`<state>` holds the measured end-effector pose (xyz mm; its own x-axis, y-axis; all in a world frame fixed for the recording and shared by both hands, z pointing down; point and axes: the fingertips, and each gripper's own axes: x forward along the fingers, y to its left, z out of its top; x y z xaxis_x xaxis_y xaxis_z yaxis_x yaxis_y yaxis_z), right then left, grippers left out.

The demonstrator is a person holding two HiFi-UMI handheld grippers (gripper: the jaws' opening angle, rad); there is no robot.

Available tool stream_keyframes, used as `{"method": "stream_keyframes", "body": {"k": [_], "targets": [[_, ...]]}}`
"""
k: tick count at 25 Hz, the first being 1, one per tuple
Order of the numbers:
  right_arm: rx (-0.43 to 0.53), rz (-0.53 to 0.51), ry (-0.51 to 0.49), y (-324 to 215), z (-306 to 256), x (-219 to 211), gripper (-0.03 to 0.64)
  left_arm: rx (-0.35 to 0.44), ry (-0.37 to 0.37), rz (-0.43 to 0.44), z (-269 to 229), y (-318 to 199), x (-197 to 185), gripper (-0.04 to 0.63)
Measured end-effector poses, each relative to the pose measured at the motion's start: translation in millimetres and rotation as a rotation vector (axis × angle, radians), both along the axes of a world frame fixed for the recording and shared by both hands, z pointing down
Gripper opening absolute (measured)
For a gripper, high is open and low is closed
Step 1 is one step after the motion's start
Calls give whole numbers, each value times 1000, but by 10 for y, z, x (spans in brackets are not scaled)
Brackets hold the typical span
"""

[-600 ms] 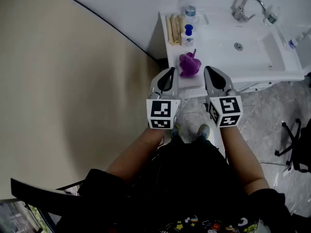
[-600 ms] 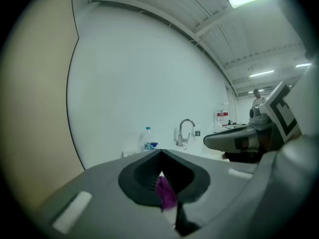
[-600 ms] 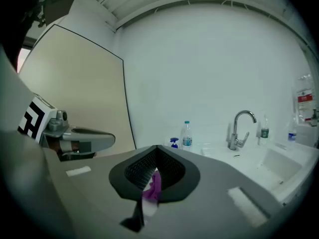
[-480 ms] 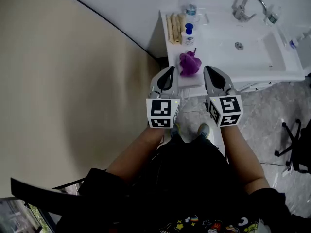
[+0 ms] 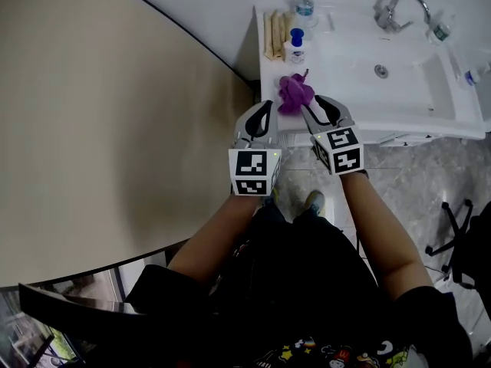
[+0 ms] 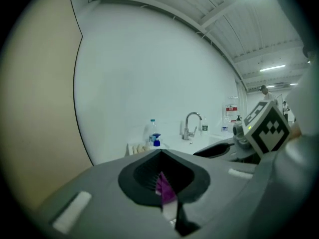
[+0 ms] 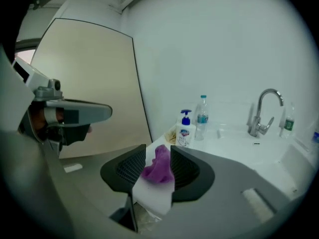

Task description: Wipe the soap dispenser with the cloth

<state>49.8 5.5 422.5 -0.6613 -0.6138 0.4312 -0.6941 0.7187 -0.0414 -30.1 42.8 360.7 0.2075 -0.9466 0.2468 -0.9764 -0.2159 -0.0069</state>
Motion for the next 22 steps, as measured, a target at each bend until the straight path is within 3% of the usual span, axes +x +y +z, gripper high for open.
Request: {"method": "stream_keyframes", "body": {"k": [4, 8, 11, 13, 17, 22], "targets": [[-113, -65, 117, -296, 485, -177, 225, -43, 14, -43, 185, -154, -87, 0], [-243, -96, 248, -540, 946, -361, 263, -75, 0, -7, 355, -406, -212, 0], [-338, -107, 358, -633, 1226, -490, 259, -103, 14, 50, 476, -667, -341, 0], [-378, -76, 391, -675, 1311, -528, 198, -119, 22, 99, 518, -819, -423, 0], [-414, 49, 339, -802, 1255, -544, 126, -126, 56, 171, 531, -1151, -583, 0], [-355, 159, 261, -1038, 1014, -499, 114, -132, 81, 234, 528, -1392, -597, 0]]}}
